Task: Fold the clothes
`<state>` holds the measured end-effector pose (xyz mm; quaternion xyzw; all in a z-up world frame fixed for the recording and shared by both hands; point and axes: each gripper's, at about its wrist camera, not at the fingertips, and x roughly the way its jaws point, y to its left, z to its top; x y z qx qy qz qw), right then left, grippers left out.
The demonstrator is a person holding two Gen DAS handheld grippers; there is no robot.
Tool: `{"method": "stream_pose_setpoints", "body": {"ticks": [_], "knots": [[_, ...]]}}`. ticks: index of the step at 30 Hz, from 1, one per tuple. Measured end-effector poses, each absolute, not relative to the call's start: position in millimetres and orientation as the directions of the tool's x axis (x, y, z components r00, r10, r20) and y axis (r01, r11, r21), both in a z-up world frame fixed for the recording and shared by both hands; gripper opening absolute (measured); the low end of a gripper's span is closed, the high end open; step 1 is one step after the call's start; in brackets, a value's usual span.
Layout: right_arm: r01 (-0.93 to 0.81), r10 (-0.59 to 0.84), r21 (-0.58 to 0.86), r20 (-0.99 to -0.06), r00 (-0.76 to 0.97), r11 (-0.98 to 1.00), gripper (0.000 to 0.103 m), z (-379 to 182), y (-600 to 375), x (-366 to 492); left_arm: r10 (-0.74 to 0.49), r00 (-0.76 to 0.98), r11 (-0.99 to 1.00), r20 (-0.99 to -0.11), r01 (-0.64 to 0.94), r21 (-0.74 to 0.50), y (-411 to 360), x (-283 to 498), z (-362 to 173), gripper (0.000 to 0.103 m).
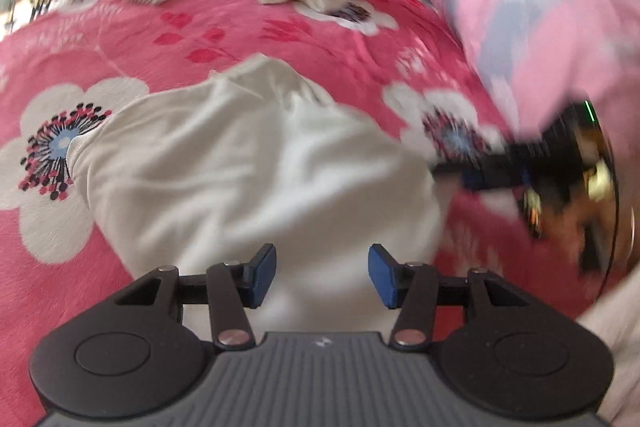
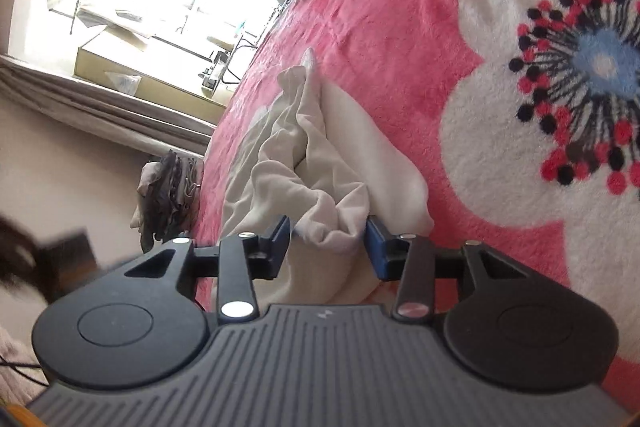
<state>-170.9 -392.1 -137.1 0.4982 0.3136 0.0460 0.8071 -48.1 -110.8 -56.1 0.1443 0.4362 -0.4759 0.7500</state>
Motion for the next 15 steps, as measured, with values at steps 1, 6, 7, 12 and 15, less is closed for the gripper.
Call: {"method": "stream_pose_setpoints", "body": {"ticks": [1,6,7,12,15], "knots": [[0.240,0.389,0.831,-0.465,0.795,0.502,0.039,-137.0,-392.3,-167.7,-0.585,0.181,0.497,-0.791,0.850,-0.174,-108.4,-56.9,-59.9,0.052],[0.194,0.380,0.780,-0.486,0.787,0.595,0.010,-113.8,-388.8,-165.2,-0.595,0.216,0.450,-0.774,0.888,-0.098,-102.0,-82.0,-65.3,0.052],[0.181,0.370,0.761,-0.491,0.789,0.623,0.010,-106.8,-387.5,-164.0,-0.598,0.216,0.446,-0.772,0.890,-0.096,-101.6,-82.6,-65.3,0.052],[0.175,0.344,0.688,-0.546,0.764,0.704,0.009,-100.5,-385.9,-157.4,-0.612,0.216,0.477,-0.761,0.868,-0.138,-102.4,-74.1,-66.5,0.052],[0.132,0.344,0.695,-0.500,0.794,0.706,0.008,-86.7,-386.2,-163.4,-0.635,0.201,0.485,-0.746,0.855,-0.183,-102.5,-68.3,-63.5,0.052]]}}
